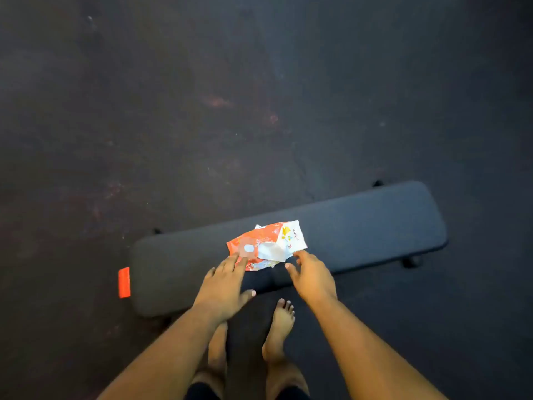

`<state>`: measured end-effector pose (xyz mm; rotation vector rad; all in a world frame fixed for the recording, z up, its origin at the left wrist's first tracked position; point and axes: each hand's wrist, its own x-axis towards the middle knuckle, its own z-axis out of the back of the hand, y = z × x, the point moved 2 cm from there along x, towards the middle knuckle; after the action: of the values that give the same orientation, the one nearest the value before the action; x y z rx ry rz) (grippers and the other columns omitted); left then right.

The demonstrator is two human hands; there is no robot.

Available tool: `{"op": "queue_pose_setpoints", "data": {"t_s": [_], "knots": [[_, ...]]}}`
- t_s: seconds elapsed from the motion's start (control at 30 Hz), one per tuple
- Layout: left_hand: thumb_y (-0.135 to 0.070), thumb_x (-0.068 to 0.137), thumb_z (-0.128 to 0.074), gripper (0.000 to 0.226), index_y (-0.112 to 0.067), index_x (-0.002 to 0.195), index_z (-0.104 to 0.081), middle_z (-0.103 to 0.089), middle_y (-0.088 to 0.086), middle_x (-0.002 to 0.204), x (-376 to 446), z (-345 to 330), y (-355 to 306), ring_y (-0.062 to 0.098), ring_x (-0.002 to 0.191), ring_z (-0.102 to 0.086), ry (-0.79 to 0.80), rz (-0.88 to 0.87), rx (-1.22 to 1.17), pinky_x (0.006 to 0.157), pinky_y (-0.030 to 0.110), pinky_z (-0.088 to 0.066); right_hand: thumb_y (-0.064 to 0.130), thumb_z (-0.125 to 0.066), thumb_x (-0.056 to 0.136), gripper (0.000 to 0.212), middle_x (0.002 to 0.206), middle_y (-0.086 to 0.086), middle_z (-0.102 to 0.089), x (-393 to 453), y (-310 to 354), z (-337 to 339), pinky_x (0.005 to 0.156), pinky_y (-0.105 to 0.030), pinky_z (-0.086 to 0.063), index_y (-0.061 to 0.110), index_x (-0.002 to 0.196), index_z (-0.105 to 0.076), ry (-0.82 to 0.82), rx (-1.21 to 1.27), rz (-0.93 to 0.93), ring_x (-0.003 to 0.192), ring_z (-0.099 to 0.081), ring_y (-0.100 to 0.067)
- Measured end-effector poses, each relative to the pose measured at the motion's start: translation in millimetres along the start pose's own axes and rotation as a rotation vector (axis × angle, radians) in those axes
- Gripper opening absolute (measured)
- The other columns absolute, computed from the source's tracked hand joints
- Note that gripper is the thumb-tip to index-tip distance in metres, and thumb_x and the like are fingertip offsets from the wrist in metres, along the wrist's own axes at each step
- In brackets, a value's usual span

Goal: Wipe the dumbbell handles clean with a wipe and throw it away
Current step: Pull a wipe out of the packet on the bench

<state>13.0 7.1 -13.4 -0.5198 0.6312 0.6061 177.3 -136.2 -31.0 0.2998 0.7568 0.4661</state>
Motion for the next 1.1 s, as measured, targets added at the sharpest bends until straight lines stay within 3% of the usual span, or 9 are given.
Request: {"op": "queue_pose_setpoints", "data": {"t_s": [0.33,0.5,0.7,0.8,0.83,0.9,0.97,1.1], "knots": [[-0.050,0.101,-0.052,0.087,-0.026,0.164,0.003,0.011,0.001,0.171,96.7,-31.7,22.4,0.022,0.158,0.004,0.083,-0.104,0.231,0.126,0.049,-0.008,0.043,-0.055,0.098,0.037,0.123,-0.002,-0.058,93.8,3.0,-63.2,0.086,-0.041,-0.053,0.022,0.128,-0.050,0.037,-0.267,-0.002,0.112,-0.056,-0.024],[-0.051,0.101,-0.052,0.087,-0.026,0.163,0.003,0.009,0.002,0.171,94.5,-31.8,26.6,0.024,0.158,0.005,0.135,-0.100,0.257,0.125,0.052,-0.007,0.034,-0.050,0.099,0.019,0.109,0.000,-0.061,78.3,3.1,-60.1,0.078,-0.039,-0.052,0.022,0.112,-0.057,-0.019,-0.204,-0.035,0.100,-0.057,-0.021],[-0.057,0.099,-0.052,0.085,-0.026,0.163,-0.006,0.005,0.002,0.171,78.8,-2.4,18.9,0.025,0.158,0.001,0.118,-0.103,0.174,0.125,0.053,-0.009,0.031,-0.055,0.093,0.009,0.094,0.000,-0.064,37.9,1.4,-28.0,0.060,-0.032,-0.046,0.024,0.097,-0.058,0.016,0.062,-0.237,0.083,-0.063,-0.023],[-0.063,0.097,-0.049,0.073,-0.029,0.158,-0.028,-0.017,-0.001,0.169,64.5,16.6,4.1,0.023,0.153,-0.022,0.090,-0.071,-0.035,0.122,0.048,-0.022,0.026,-0.060,0.090,0.005,0.086,-0.001,-0.069,7.6,12.0,-8.9,0.060,-0.042,-0.055,0.024,0.086,-0.060,-0.031,0.426,-0.310,0.073,-0.065,-0.020],[-0.065,0.096,-0.049,0.065,-0.028,0.150,-0.043,-0.034,-0.003,0.162,59.6,21.3,-2.5,0.021,0.145,-0.038,0.110,-0.042,-0.201,0.117,0.042,-0.033,0.025,-0.061,0.091,0.006,0.083,-0.003,-0.069,-4.2,17.1,-3.4,0.062,-0.047,-0.058,0.022,0.085,-0.061,-0.050,0.531,-0.323,0.069,-0.065,-0.020],[-0.060,0.098,-0.052,0.044,-0.022,0.116,-0.064,-0.065,0.002,0.131,37.2,42.1,-24.0,0.015,0.108,-0.064,0.130,-0.015,-0.643,0.091,0.027,-0.048,0.024,-0.062,0.093,0.009,0.083,-0.008,-0.070,-35.4,34.3,17.8,0.058,-0.047,-0.059,0.017,0.088,-0.063,-0.090,0.694,-0.330,0.067,-0.064,-0.020],[-0.048,0.101,-0.056,0.037,-0.013,0.102,-0.067,-0.074,0.010,0.108,11.2,65.1,-49.7,0.016,0.089,-0.069,0.157,-0.009,-0.957,0.072,0.019,-0.048,0.024,-0.062,0.095,0.011,0.087,-0.011,-0.071,-67.8,49.1,39.9,0.055,-0.040,-0.059,0.014,0.092,-0.064,-0.139,0.815,-0.329,0.070,-0.065,-0.021],[-0.027,0.103,-0.060,0.022,-0.008,0.112,-0.067,-0.077,0.007,0.104,-35.6,106.6,-94.2,0.013,0.085,-0.072,0.153,-0.061,-1.112,0.074,0.028,-0.055,0.021,-0.063,0.096,0.010,0.091,-0.017,-0.073,-125.2,61.7,87.0,0.058,-0.037,-0.055,0.011,0.095,-0.065,-0.213,0.944,-0.288,0.071,-0.065,-0.017]]}}
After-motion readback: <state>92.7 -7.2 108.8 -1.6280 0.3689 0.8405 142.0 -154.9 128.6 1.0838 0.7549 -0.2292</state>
